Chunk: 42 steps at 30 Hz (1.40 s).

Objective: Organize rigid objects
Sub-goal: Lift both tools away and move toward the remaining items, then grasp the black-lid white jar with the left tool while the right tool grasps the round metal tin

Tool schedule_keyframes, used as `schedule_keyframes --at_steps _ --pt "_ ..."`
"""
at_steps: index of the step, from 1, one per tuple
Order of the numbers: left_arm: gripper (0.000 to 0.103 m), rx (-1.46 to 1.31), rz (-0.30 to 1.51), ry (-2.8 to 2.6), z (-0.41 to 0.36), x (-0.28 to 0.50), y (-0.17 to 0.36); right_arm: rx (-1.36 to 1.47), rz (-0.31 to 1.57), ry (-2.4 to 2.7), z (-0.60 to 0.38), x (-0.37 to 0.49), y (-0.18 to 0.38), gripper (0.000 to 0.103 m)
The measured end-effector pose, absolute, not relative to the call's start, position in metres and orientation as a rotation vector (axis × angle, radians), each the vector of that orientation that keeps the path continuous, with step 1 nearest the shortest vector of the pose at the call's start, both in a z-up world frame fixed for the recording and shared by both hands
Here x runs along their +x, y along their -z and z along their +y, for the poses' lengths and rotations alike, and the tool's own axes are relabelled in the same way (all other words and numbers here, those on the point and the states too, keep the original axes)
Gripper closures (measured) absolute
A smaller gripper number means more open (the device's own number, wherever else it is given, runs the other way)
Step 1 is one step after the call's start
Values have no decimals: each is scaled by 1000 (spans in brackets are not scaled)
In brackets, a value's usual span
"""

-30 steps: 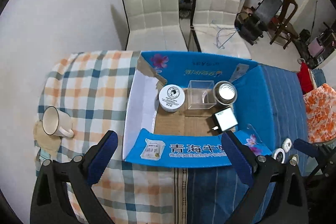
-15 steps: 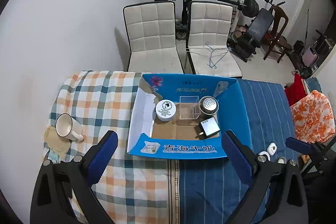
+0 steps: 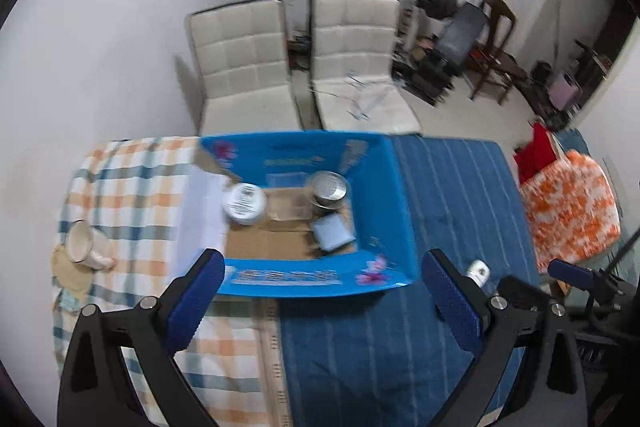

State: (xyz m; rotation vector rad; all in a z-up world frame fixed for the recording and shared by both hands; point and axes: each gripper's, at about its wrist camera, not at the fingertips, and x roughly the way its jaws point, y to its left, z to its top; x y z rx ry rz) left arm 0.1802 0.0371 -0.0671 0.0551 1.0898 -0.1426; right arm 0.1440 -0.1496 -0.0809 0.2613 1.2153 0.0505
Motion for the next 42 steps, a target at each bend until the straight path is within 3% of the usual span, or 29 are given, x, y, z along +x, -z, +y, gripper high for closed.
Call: schedule_keyframes --at_steps 11,22,24,25,27,37,39,40,42 --pt "2 254 1244 359 -117 174 182 391 1400 342 -332 106 206 1" --pt "2 385 1377 363 -181 173 278 551 1584 315 -365 124 342 2" --pt "2 398 1393 371 -187 172 286 564 1616 297 -365 125 360 11" --pt "2 415 1402 374 -191 171 292 565 1646 297 -367 124 371 27" --pt "2 441 1424 377 -196 170 302 520 1630 308 -368 123 368 33" --pt "2 477 1561 420 -224 169 356 499 1646 390 -414 100 376 34" --pt "8 484 1566 430 -228 168 362 491 1652 406 -419 100 376 34" --pt "20 485 1560 428 -229 167 364 484 1656 411 -419 105 374 34" --pt "30 480 1530 424 -231 165 361 465 1661 421 -415 107 373 34"
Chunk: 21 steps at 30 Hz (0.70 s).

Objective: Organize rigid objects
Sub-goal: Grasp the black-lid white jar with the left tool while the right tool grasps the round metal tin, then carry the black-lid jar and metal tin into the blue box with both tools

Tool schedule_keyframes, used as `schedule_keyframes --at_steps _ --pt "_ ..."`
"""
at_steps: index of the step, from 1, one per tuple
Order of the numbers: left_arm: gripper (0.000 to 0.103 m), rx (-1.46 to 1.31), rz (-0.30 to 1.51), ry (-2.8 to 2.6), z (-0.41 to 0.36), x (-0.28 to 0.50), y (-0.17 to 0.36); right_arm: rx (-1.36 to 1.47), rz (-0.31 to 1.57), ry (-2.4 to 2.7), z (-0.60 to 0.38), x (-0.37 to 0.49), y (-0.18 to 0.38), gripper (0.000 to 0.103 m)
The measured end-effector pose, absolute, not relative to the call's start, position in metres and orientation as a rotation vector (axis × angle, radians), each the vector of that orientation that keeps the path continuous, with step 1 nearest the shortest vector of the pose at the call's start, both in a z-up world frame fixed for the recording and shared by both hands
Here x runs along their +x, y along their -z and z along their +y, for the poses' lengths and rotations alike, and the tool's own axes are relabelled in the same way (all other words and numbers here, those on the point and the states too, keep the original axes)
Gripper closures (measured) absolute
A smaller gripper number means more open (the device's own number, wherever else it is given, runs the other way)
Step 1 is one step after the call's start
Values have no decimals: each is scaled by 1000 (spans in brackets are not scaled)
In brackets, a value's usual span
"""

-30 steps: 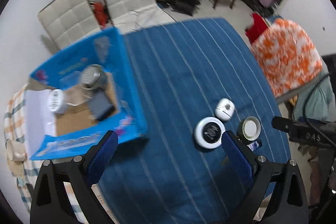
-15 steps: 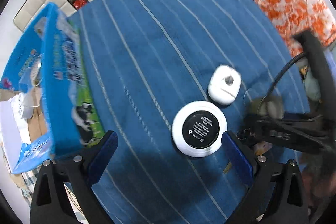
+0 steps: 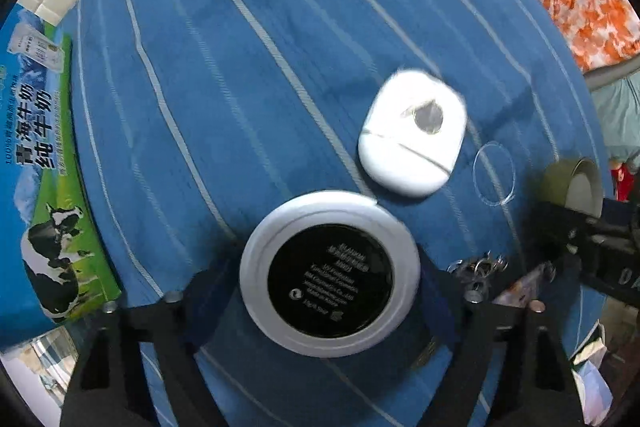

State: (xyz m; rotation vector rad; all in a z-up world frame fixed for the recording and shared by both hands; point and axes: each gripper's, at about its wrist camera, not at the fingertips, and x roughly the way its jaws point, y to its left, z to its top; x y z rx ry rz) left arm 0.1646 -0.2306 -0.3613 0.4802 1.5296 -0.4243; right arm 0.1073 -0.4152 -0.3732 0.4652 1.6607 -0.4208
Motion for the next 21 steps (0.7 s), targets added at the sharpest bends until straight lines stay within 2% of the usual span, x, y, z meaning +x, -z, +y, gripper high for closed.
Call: schedule_keyframes --at_steps 12,21 --pt "30 443 1480 392 -211 156 327 389 1627 402 -383 118 345 35" --pt "30 323 1379 426 -179 152 249 369 1545 328 -346 125 287 35"
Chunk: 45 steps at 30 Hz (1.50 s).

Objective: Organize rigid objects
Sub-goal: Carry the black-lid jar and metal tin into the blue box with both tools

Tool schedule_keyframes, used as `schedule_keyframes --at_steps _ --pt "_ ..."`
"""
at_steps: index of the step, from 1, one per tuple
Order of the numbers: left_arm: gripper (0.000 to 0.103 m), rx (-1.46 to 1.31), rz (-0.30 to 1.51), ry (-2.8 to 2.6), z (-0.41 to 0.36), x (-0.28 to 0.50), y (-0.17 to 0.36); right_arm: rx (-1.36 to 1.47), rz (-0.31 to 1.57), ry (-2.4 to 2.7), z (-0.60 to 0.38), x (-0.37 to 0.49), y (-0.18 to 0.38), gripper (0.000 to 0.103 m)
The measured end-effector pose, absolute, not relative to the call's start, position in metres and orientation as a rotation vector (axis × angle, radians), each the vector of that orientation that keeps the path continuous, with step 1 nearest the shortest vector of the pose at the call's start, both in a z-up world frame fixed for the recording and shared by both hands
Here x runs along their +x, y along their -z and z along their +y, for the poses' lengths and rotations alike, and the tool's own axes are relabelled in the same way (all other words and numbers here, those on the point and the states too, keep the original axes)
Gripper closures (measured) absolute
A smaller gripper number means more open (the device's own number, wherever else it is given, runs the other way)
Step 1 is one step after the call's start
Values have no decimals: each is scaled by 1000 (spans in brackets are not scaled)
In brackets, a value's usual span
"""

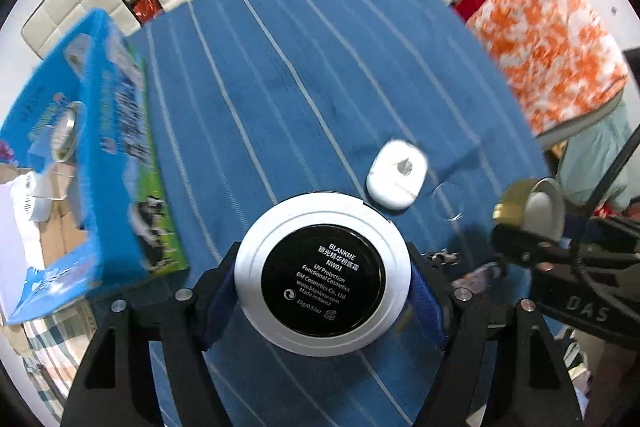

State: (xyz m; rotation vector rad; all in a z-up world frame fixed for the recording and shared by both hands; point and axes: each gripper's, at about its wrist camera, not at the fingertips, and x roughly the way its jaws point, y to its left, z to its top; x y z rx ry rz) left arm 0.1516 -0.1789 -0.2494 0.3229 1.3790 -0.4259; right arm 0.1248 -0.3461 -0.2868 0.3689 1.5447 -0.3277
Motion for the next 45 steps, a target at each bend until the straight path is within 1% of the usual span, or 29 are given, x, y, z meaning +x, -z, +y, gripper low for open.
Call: schedule_keyframes --at_steps 5,13,19,23,28,34,38,42,45 --pt "30 243 1292 413 -138 160 195 350 1471 234 -312 136 237 35" --pt "30 147 1177 282 -53 191 145 274 1321 74 -226 170 164 35" --pt "30 88 1123 181 13 209 122 255 1278 -24 -161 199 142 35" --pt "30 62 1105 130 50 219 115 227 1274 -88 -119 217 138 36" --pt "30 -30 1181 93 106 246 139 256 1300 -199 -75 241 159 36" --pt "30 -162 1366 85 162 287 207 255 1411 -278 -19 273 224 36" --pt "30 -172 1457 111 172 307 242 241 1491 -312 10 292 265 35" --pt "30 -140 1521 115 176 320 266 230 1530 -335 29 304 290 35" --pt "30 -187 1585 131 185 330 283 238 1547 -359 39 315 308 35"
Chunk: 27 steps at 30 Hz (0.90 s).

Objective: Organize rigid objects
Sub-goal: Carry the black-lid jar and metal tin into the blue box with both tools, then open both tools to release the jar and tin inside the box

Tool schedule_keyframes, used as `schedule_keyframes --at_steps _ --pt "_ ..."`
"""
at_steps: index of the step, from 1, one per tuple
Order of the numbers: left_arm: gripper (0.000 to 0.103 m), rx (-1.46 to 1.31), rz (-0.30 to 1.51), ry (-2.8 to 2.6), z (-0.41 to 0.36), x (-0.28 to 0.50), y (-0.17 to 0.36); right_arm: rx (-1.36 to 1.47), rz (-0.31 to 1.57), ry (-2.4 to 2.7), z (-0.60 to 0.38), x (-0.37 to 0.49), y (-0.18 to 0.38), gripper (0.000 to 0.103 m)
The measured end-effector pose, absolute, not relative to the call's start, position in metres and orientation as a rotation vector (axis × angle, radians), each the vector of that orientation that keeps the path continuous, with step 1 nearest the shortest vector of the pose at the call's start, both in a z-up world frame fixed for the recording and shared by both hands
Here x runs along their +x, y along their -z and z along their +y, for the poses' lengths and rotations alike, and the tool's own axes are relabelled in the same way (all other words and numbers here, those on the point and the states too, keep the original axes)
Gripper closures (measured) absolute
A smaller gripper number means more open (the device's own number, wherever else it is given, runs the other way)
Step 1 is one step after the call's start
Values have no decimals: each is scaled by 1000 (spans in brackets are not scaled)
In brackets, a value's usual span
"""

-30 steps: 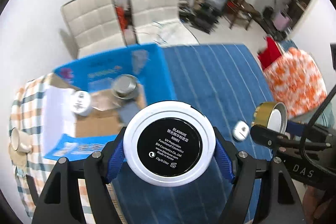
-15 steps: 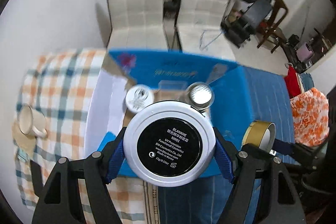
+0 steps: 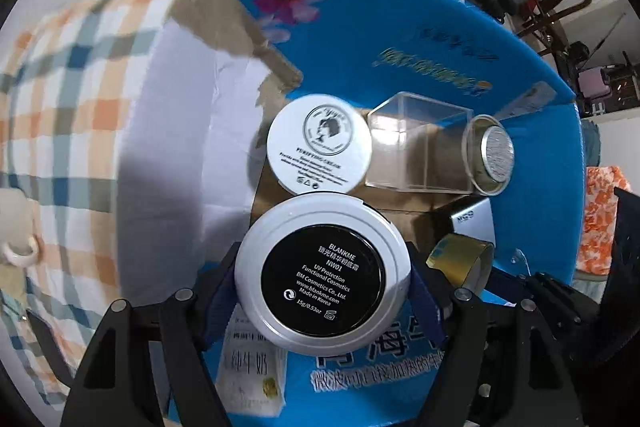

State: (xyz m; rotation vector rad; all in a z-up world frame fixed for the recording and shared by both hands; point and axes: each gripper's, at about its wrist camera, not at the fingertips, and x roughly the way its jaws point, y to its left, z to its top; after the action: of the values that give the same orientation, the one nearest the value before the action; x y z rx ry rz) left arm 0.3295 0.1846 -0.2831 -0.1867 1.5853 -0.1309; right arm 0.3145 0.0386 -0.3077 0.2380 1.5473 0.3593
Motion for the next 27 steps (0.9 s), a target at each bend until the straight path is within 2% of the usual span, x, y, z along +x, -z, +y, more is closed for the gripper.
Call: schedule_keyframes --at_steps 11,20,22,27 --pt "29 -187 1720 165 179 349 314 295 1645 -444 49 339 354 35" --pt "29 -209 1781 141 185 344 328 278 1715 -416 56 343 370 32" --pt "27 -209 1791 145 185 343 330 275 1723 -409 53 341 372 24" --pt "19 -221 1805 157 183 330 332 267 1720 -405 53 334 365 23"
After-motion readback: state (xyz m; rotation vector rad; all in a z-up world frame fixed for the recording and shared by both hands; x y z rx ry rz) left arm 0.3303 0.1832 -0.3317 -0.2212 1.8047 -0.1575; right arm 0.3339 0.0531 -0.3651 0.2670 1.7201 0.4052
